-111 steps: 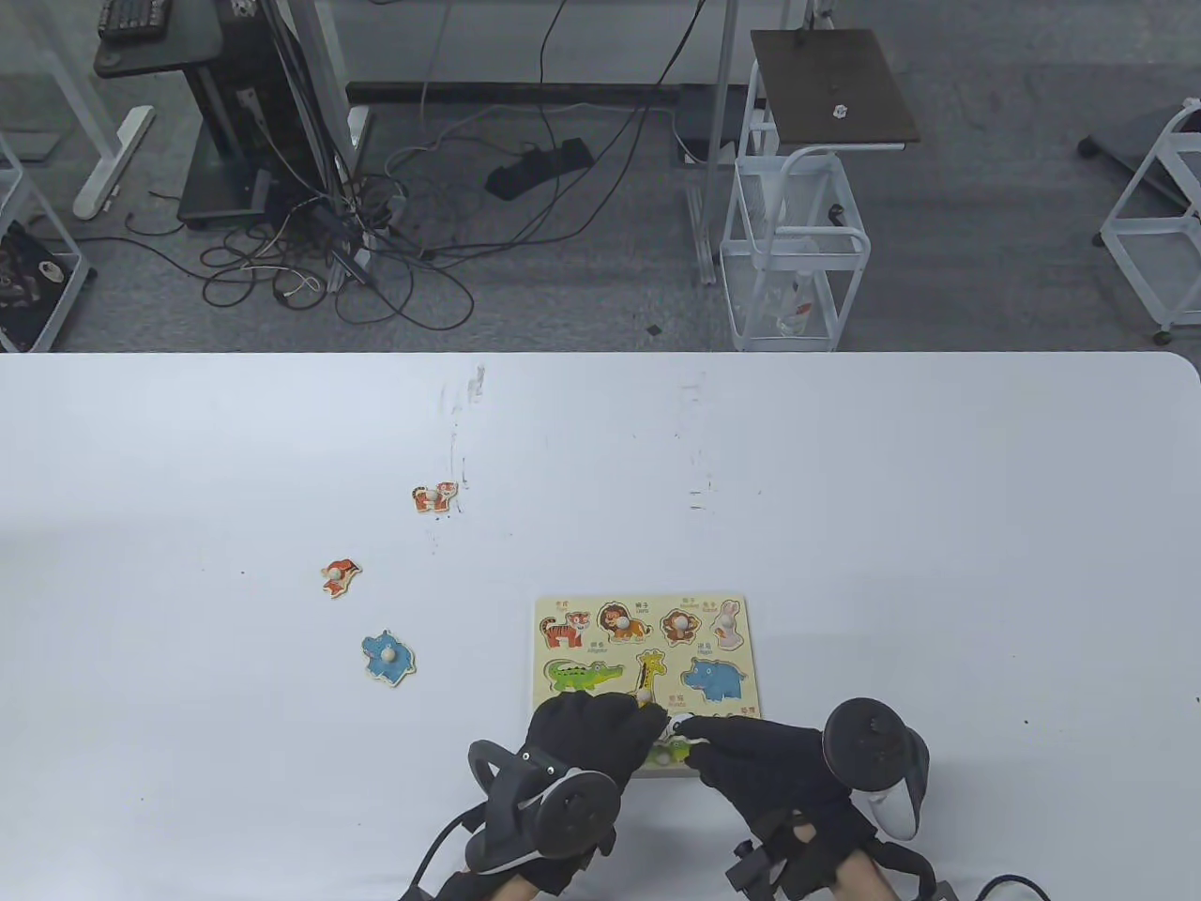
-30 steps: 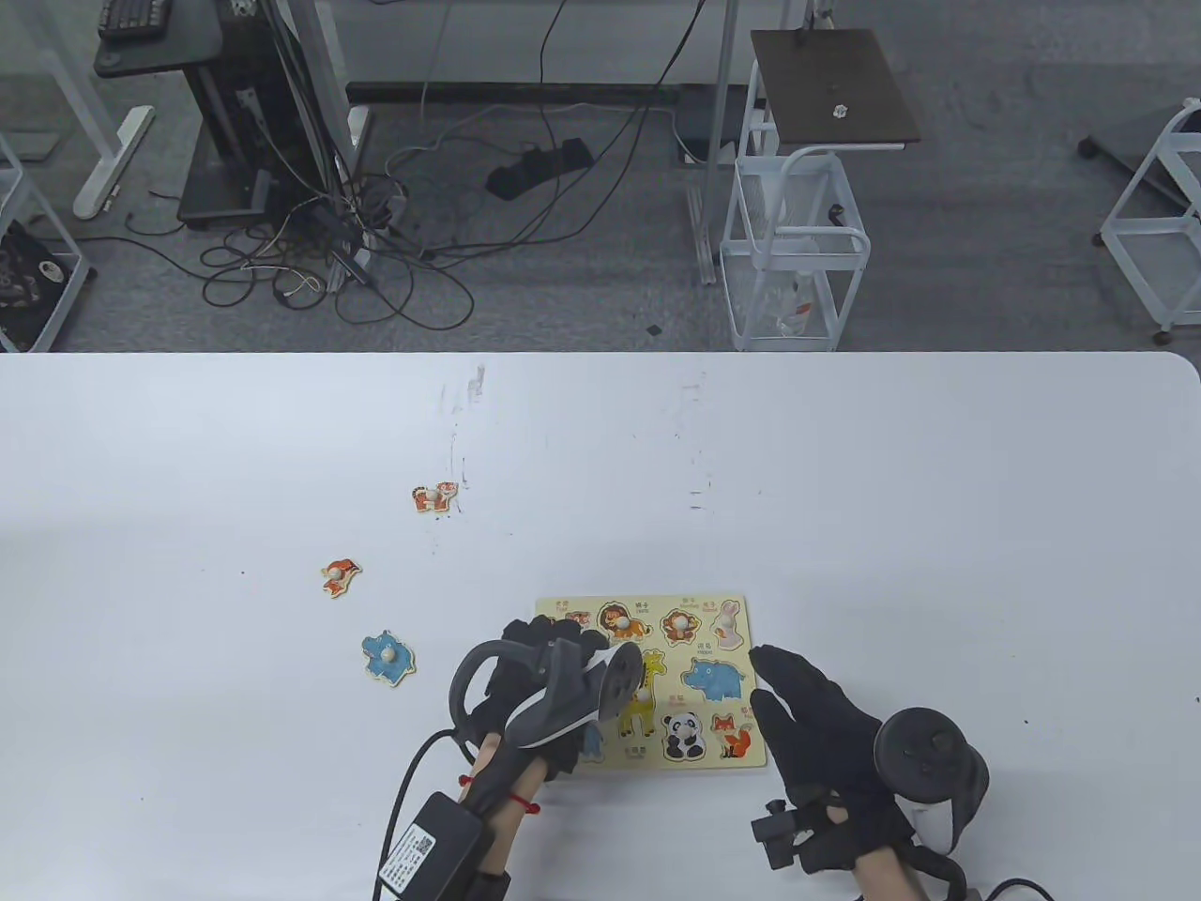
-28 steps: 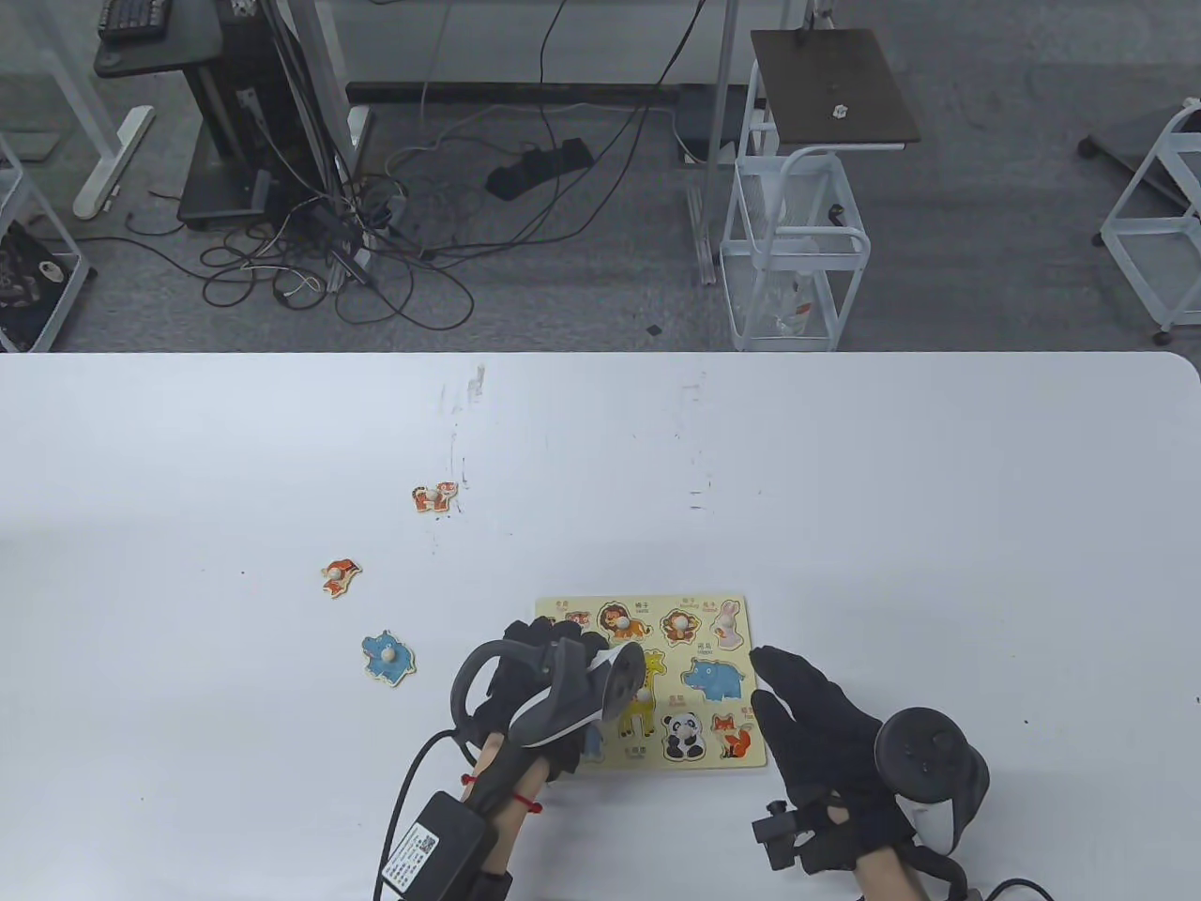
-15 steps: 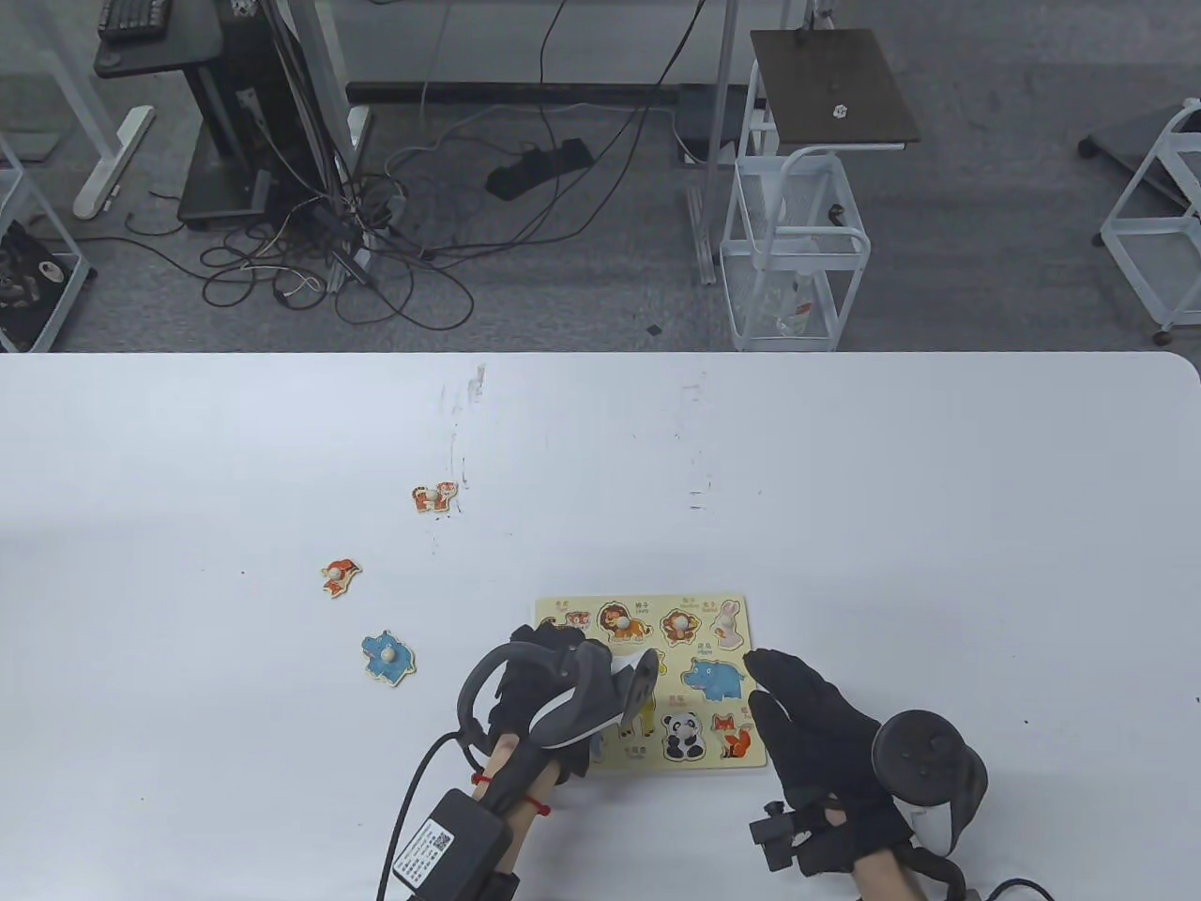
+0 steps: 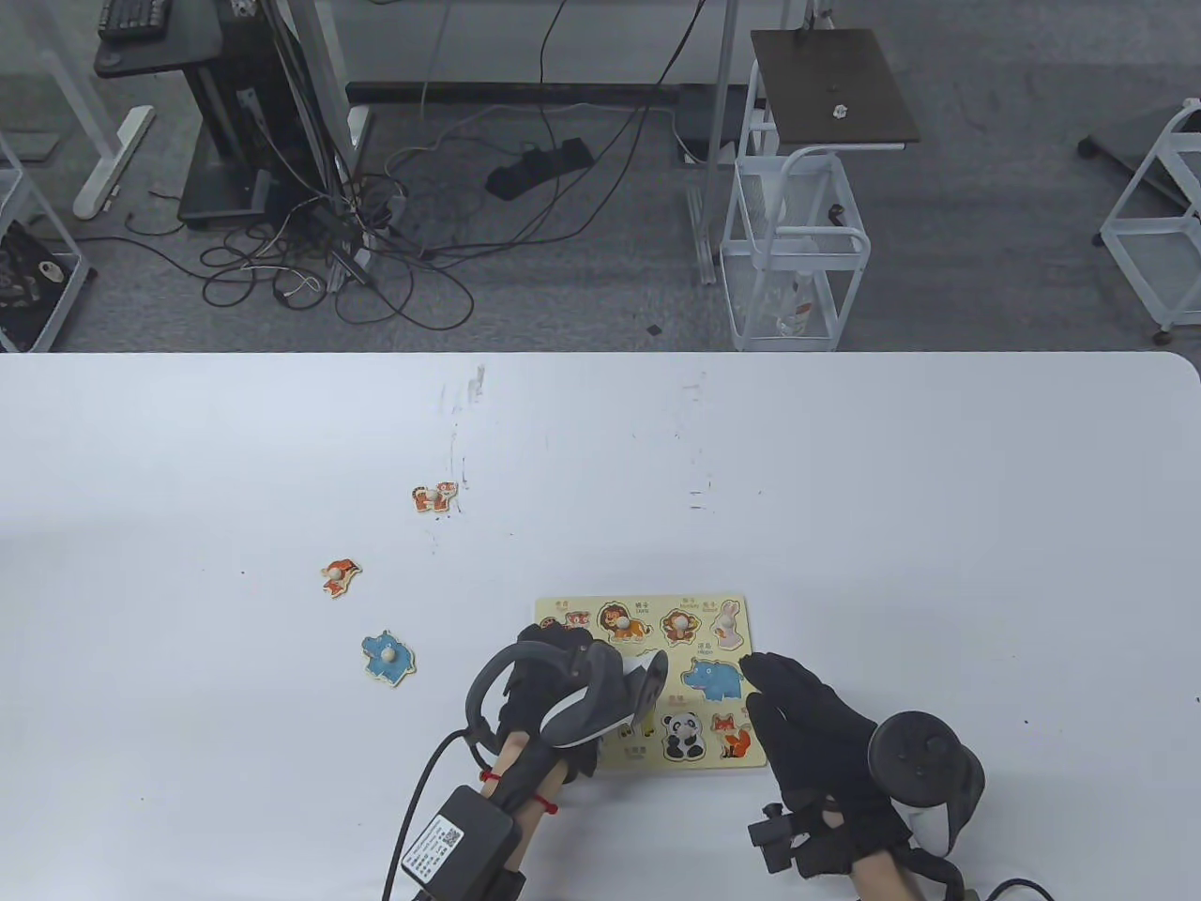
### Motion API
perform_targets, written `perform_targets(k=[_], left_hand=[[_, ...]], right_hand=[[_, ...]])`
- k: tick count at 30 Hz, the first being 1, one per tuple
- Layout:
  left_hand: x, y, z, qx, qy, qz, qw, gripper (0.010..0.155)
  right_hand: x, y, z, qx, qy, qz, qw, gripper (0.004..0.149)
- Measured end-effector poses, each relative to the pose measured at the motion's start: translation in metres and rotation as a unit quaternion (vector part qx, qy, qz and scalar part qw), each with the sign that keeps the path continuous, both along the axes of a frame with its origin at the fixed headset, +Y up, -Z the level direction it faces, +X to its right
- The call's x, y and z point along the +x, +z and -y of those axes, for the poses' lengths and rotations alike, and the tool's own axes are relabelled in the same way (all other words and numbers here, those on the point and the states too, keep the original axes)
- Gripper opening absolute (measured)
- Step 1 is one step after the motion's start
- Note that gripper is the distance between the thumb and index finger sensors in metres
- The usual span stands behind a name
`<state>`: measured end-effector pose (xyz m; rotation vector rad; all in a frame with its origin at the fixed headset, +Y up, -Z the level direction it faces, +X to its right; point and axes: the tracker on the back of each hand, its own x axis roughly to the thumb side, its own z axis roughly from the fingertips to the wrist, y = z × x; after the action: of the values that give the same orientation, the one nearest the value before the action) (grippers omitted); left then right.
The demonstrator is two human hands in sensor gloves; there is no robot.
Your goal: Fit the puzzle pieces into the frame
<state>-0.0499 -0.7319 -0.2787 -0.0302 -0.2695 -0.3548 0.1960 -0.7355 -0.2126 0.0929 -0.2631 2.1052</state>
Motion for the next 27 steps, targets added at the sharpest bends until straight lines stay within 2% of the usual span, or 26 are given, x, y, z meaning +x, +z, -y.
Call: perform_targets(k=[18, 27], left_hand=[[0.0, -0.001, 0.002, -0.003, -0.003, 0.0, 1.0, 0.045], [-0.017, 0.004, -0.001, -0.068, 0.076, -0.034, 0.994, 0.055]], right_hand=[[-0.002, -0.001, 0.001, -0.009, 0.009, -0.003, 1.0, 0.054], [-0.004, 0.0, 0.003, -0.012, 0.025, -0.007, 1.0, 0.054]])
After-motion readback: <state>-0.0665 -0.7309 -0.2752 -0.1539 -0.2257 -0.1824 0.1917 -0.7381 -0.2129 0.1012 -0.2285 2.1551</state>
